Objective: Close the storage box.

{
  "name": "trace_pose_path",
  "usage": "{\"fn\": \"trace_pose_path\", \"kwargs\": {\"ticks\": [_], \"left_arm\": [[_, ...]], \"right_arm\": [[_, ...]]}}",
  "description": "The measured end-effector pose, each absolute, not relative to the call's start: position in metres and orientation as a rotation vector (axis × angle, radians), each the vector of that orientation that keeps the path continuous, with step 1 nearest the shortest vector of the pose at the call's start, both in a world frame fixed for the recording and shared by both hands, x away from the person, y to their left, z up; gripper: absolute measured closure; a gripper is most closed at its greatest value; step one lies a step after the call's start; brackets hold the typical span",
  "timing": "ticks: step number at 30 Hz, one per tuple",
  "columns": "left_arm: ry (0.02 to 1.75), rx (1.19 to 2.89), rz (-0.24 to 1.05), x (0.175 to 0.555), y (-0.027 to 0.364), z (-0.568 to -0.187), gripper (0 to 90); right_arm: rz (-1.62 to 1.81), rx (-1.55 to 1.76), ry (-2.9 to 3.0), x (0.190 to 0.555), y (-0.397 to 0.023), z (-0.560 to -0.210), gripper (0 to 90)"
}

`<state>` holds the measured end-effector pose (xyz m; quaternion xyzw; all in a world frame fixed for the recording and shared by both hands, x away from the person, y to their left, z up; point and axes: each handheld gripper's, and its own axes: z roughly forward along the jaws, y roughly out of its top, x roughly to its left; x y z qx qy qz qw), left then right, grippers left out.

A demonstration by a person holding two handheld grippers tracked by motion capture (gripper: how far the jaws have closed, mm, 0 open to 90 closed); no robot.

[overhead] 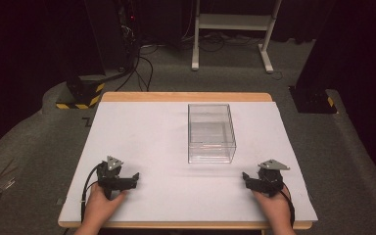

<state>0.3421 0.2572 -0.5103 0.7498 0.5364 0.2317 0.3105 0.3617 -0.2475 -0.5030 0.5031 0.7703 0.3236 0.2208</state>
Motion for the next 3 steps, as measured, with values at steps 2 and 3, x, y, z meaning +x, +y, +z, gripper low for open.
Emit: {"fn": "trace_pose_path", "kwargs": {"ticks": [2, 3], "left_arm": [[1.416, 1.98, 0.611, 0.3422, 0.2573, -0.5103, 2.1], [1.416, 1.98, 0.611, 0.3422, 0.2573, -0.5103, 2.1]], "right_arm": [[0.896, 1.389, 2.128, 0.3617, -0.2474, -0.5031, 22.2], [0.896, 1.389, 2.128, 0.3617, -0.2474, -0.5031, 22.2]]}}
